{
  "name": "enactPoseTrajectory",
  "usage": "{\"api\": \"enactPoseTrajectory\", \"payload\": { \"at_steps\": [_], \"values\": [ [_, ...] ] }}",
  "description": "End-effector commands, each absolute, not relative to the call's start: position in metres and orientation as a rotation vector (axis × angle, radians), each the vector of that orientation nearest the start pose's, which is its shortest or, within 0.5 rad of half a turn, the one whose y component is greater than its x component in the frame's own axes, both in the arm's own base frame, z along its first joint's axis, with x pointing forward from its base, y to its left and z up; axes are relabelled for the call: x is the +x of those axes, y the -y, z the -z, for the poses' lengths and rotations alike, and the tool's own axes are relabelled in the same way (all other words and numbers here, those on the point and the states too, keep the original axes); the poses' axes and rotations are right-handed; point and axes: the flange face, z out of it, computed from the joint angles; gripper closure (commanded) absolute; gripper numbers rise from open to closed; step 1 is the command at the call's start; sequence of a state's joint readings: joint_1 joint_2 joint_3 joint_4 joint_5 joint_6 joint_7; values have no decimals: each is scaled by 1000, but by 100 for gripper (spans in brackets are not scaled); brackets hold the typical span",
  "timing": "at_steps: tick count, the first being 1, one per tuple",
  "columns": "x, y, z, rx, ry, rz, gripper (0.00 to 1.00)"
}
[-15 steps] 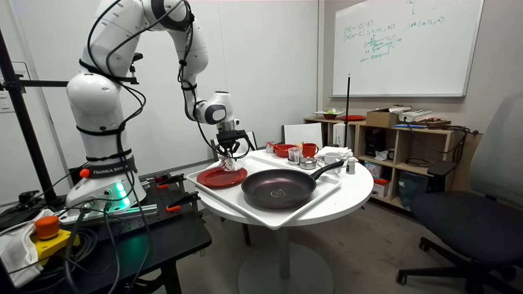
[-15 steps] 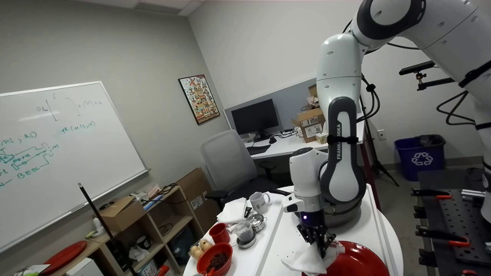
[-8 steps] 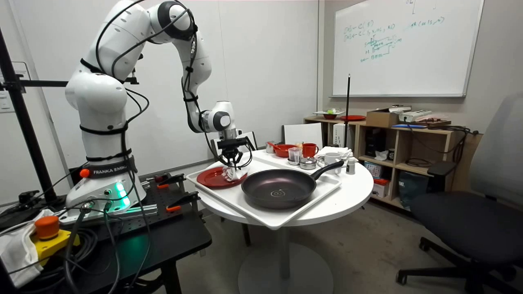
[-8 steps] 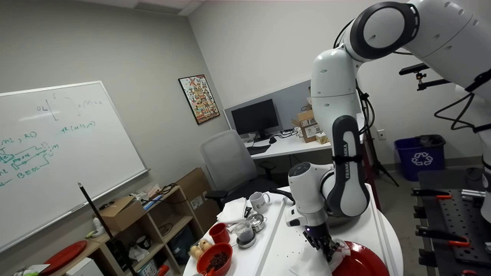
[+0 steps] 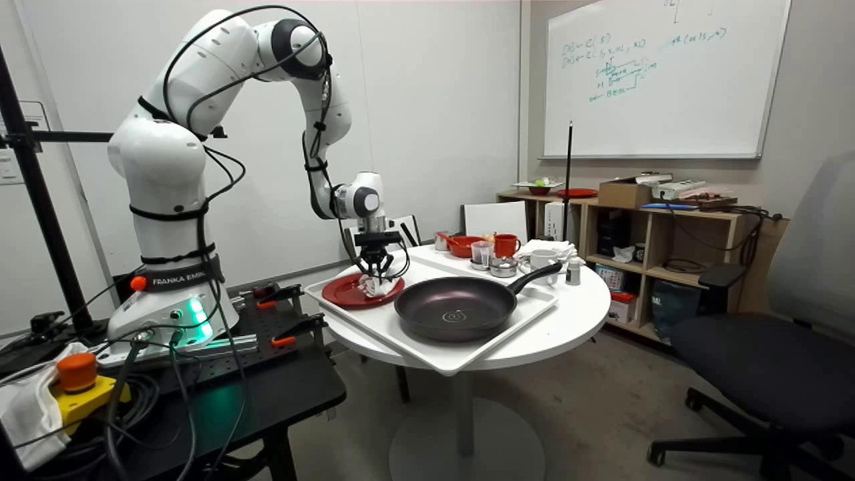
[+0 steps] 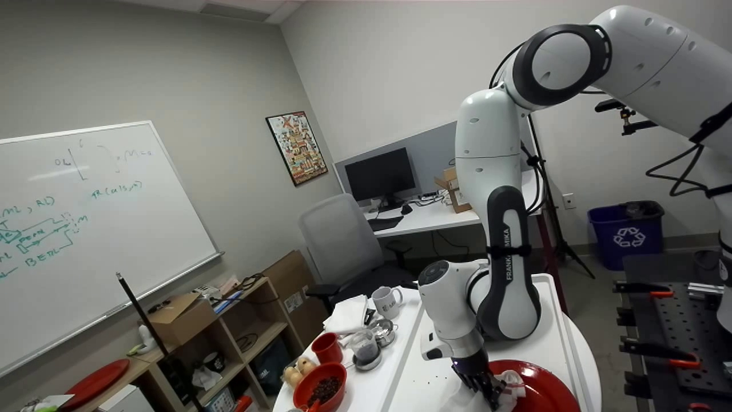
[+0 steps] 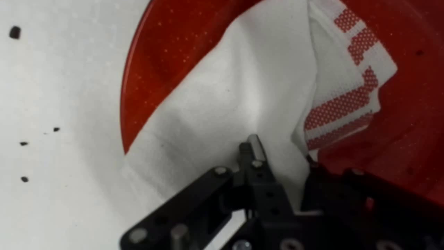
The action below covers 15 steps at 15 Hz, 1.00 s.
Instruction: Wipe the red plate with the white cloth
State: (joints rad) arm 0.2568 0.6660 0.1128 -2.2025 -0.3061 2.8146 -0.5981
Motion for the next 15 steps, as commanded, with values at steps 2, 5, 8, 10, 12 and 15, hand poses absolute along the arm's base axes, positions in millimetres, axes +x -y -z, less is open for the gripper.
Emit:
{"api": "enactPoseTrajectory", "payload": {
  "at_steps": [2,5,8,10,12,15],
  "values": [
    [480,-234,-62,-2507,1858,-113,93],
    [476,-248,-63,-2466,1880,-128,93],
    [472,-258,-62,-2419,1899,-150,93],
    [468,-264,-61,-2379,1914,-168,93],
    [466,-269,-60,-2335,1934,-183,93],
    [460,-278,-59,-2240,1982,-212,93]
  ]
}}
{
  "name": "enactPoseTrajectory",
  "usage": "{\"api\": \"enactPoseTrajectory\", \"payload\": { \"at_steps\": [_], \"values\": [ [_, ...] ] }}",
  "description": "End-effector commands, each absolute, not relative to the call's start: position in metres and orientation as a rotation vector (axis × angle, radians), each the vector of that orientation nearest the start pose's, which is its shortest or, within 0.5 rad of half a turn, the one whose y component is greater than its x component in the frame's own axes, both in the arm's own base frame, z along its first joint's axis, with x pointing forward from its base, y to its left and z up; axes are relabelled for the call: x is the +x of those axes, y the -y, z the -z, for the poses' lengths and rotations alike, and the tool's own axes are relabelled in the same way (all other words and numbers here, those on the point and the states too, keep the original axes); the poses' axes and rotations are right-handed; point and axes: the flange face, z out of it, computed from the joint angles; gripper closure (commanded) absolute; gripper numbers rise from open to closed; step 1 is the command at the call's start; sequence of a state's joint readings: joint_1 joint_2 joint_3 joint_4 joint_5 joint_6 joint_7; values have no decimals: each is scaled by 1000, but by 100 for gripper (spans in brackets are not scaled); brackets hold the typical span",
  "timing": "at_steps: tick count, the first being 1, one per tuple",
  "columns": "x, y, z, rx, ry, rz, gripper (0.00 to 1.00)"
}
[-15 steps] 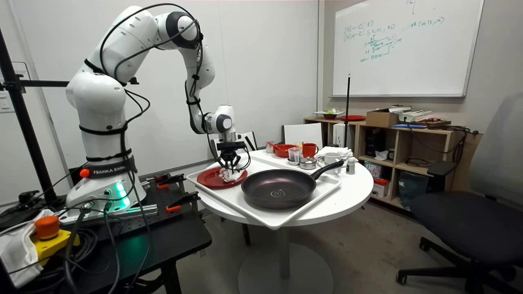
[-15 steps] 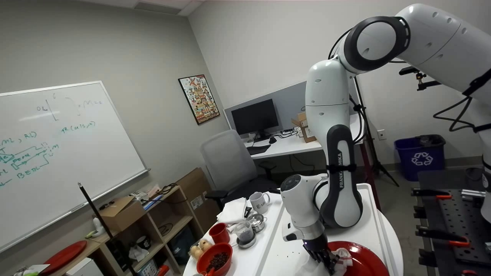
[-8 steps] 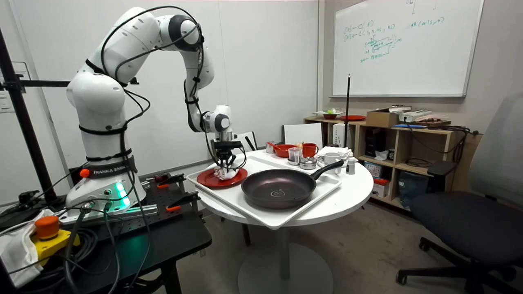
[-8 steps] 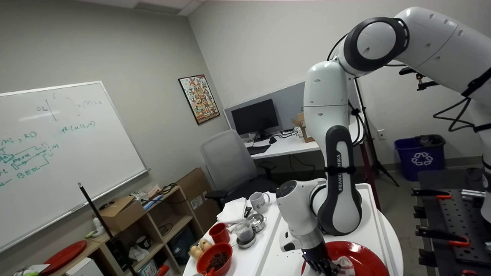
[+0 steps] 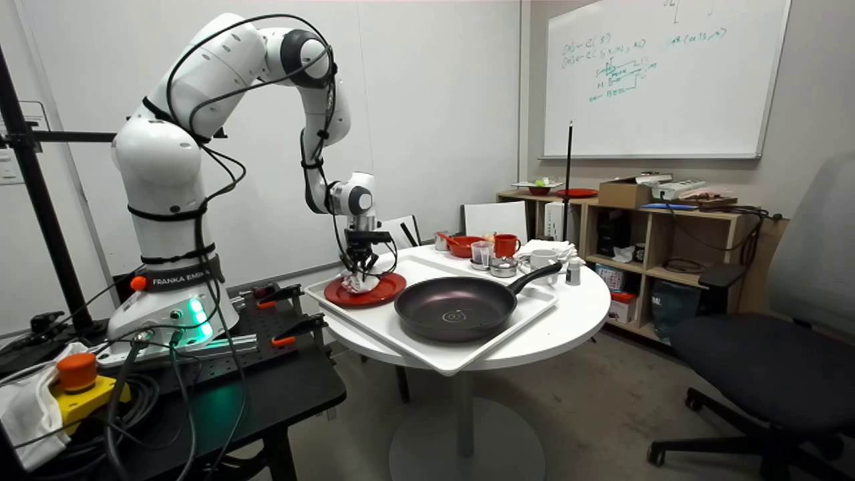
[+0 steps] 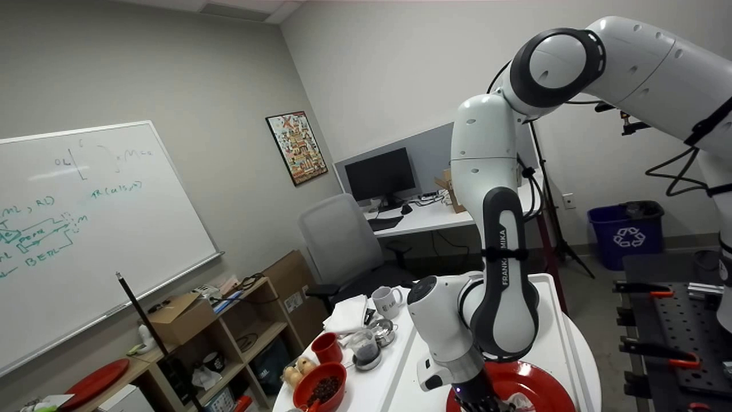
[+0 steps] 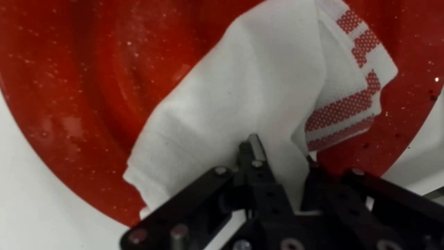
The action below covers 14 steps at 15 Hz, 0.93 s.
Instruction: Wipe the red plate with the white cloth
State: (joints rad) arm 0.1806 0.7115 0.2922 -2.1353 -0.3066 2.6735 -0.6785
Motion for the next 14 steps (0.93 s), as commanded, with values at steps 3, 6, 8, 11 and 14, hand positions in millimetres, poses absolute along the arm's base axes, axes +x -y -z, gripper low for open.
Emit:
{"api": "enactPoseTrajectory", "payload": {
  "at_steps": [3,6,8,11,14],
  "values": [
    [450,-290,-59,-2114,2048,-254,93],
    [440,-297,-63,-2009,2119,-295,93],
    [435,-302,-70,-1948,2165,-295,93],
    [431,-309,-86,-1879,2220,-245,93],
    [434,-315,-104,-1851,2230,-173,93]
  ]
}}
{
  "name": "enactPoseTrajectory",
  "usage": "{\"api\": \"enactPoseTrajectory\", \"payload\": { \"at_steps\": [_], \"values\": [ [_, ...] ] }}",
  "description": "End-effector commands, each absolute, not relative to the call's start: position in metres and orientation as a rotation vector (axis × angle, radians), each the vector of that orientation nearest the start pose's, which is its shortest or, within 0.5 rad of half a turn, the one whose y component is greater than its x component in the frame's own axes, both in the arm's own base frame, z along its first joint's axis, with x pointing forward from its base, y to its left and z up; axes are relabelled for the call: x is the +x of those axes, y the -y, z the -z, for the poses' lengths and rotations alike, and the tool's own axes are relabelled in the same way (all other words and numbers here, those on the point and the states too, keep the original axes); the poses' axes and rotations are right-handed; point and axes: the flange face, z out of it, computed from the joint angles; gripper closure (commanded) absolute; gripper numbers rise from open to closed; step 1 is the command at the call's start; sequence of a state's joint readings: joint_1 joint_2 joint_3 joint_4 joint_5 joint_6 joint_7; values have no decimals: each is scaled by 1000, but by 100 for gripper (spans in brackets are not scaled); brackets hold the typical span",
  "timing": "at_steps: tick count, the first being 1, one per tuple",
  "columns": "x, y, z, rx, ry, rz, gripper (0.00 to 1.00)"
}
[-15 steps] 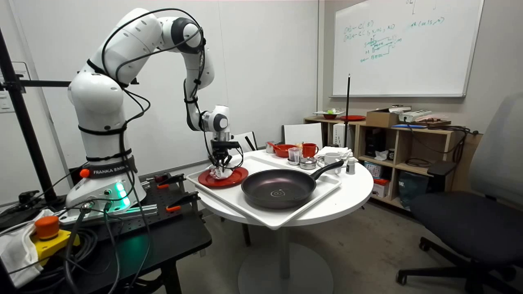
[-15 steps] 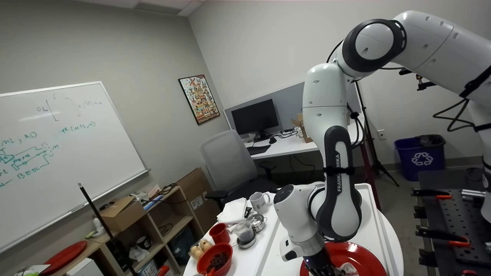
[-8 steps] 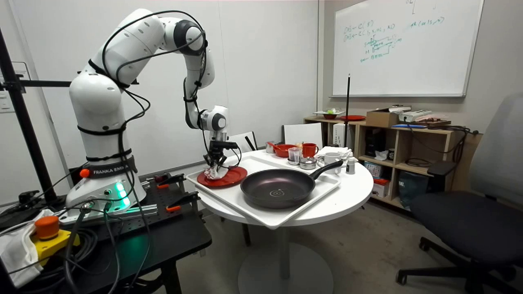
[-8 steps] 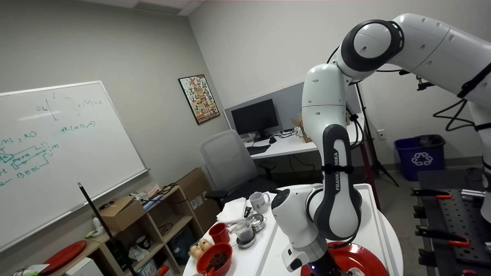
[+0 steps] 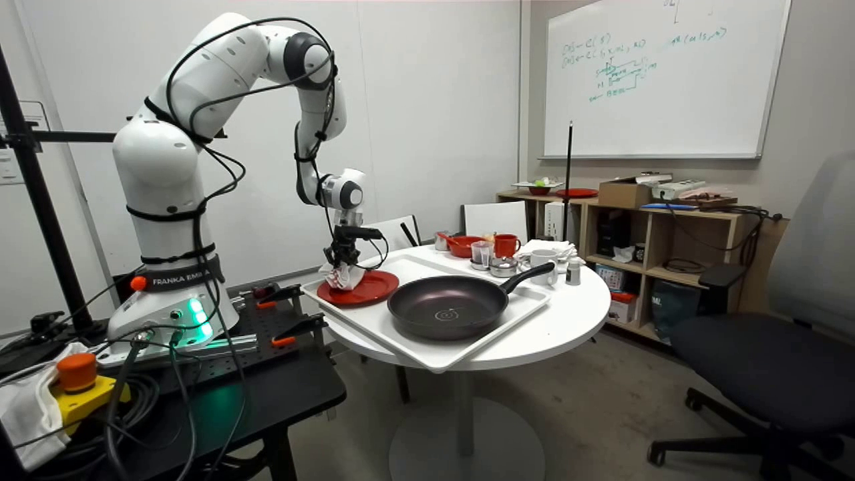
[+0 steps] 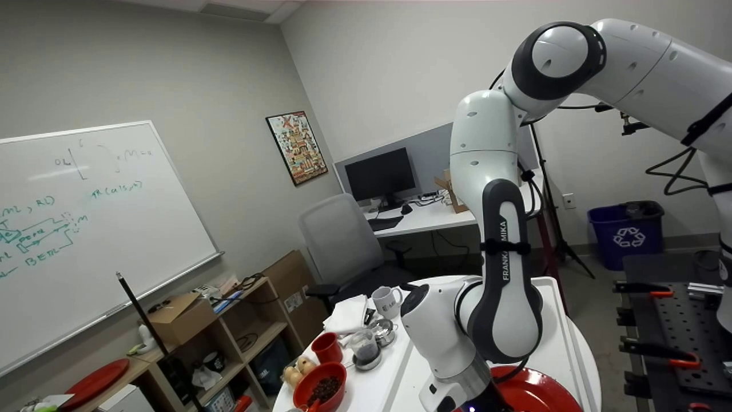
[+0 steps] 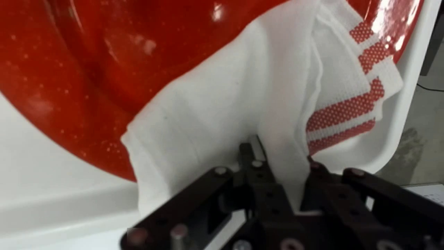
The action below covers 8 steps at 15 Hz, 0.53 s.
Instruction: Wipe the red plate with the white cloth
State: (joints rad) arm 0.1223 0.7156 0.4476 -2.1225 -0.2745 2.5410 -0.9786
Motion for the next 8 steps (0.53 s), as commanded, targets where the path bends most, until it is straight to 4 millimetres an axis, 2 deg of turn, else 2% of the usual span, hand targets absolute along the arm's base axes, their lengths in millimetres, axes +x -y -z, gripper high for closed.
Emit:
{"api": "enactPoseTrajectory", "payload": {
  "at_steps": [1,4,8],
  "values": [
    [434,-317,-109,2158,-2605,175,93],
    [442,-318,-133,2204,-2572,19,93],
    [474,-303,-168,2347,-2333,-309,93]
  ]
}}
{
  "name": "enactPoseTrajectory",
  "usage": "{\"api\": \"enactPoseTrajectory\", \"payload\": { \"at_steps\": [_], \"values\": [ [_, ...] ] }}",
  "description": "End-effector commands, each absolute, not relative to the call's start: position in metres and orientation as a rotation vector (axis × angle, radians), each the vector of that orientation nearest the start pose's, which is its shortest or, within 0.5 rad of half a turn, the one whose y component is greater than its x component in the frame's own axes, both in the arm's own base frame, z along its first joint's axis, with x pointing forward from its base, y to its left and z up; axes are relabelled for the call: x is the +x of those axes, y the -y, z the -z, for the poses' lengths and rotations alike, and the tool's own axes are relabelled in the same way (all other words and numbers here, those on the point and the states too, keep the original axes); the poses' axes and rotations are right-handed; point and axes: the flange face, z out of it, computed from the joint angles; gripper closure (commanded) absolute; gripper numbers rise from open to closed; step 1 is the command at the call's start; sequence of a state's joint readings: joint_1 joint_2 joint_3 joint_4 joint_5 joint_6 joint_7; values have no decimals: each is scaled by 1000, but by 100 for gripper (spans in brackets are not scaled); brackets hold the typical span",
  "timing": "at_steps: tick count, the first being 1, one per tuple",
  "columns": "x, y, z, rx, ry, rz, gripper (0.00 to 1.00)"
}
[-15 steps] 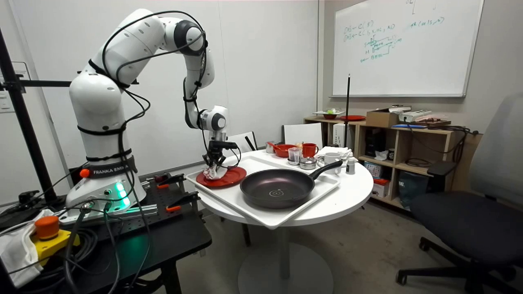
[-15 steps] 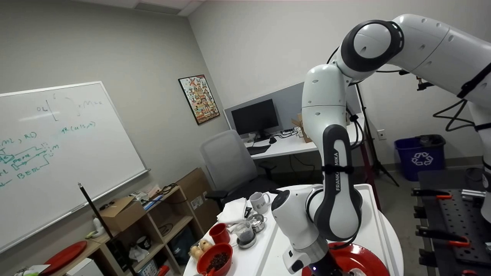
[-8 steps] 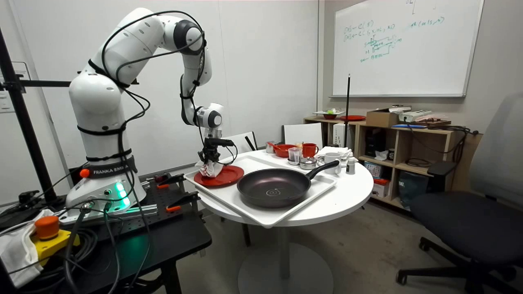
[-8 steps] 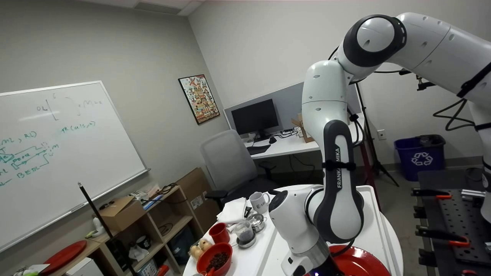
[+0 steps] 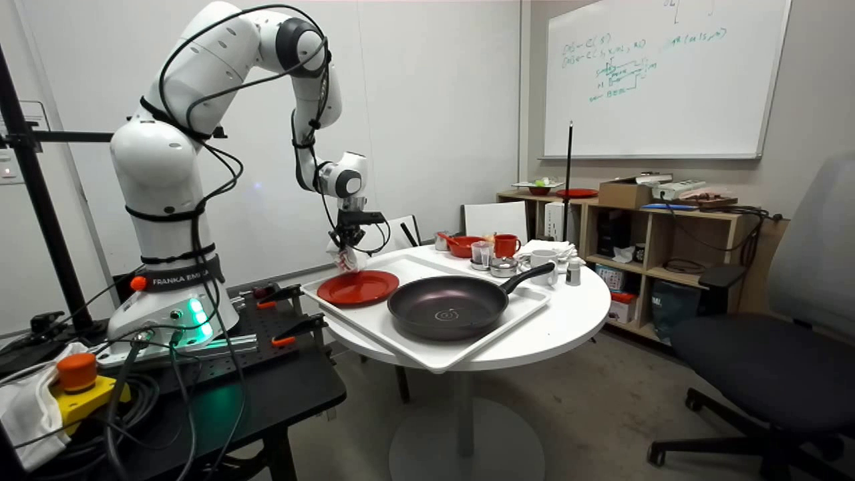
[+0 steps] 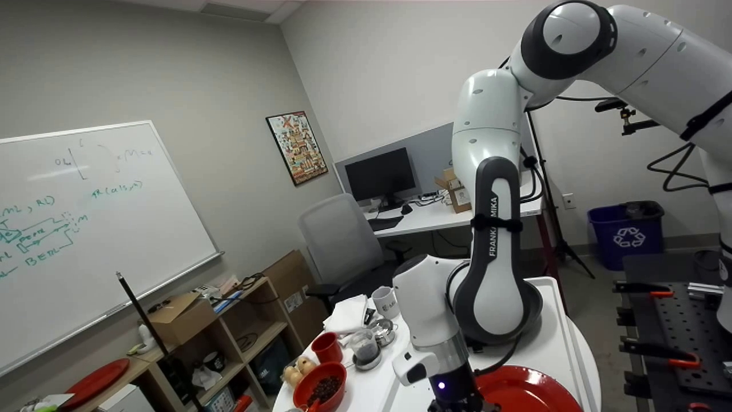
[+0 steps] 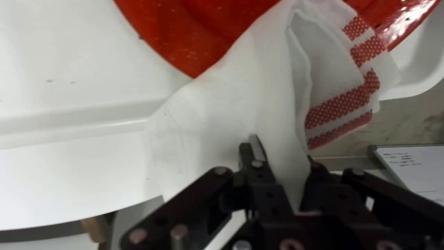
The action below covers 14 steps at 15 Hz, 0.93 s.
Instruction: Wipe the red plate with the white cloth
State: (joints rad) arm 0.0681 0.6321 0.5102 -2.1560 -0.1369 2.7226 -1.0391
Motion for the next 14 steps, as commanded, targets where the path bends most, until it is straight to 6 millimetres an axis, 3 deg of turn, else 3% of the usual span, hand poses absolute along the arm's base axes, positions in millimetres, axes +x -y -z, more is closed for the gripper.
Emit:
{"api": "enactPoseTrajectory", "payload": {
  "at_steps": [1,7,11,14],
  "values": [
    [481,-296,-176,2369,-2273,-377,93],
    [521,-247,-205,2468,-1863,-669,93],
    [544,-207,-208,2531,-1587,-662,93],
    [554,-189,-200,2572,-1437,-596,93]
  ]
}}
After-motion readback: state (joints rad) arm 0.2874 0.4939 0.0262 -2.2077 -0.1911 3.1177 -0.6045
